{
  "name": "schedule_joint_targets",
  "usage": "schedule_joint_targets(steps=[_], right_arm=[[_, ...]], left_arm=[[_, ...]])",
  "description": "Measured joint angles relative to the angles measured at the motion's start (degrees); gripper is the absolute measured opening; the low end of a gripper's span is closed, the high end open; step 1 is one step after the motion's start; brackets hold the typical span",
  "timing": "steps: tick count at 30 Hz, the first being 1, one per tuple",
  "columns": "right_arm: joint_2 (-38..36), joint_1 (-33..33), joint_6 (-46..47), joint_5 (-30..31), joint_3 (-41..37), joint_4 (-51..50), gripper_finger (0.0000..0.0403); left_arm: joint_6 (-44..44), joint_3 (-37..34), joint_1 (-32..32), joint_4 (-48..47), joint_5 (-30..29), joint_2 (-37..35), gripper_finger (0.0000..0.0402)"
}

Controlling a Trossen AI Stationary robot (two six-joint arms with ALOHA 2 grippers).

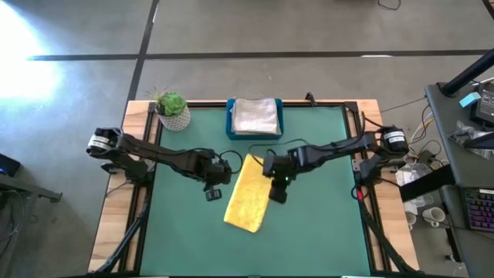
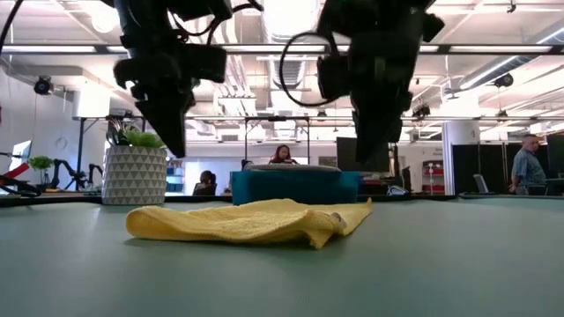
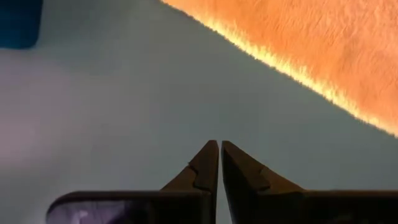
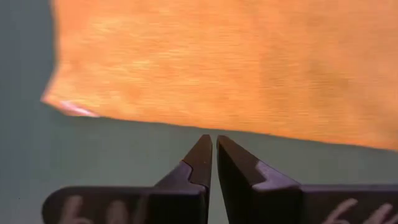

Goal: Fold microfiber towels
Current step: Fold the yellow microfiber towel

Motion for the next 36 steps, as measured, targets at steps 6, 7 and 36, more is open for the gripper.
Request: schedule_joint_targets(steps=[6,7,36], right_arm=[[0.0,6.0,9.8,-0.3,-1.3,9.2,0.0018],[0.0,6.6,11.8,-0.4,-1.8,11.6,0.0018],[15.5,14.5,26.8,6.7,5.3,15.7,0.0018]], left_arm=[[2.0,0.0,-0.8,-1.0,0.0,-4.6,0.0006],[2.3,0.0,-0.9,-1.0,0.0,-5.5,0.0006],[0.1,-13.5,-4.7,12.8,0.5,-18.9,0.0006]])
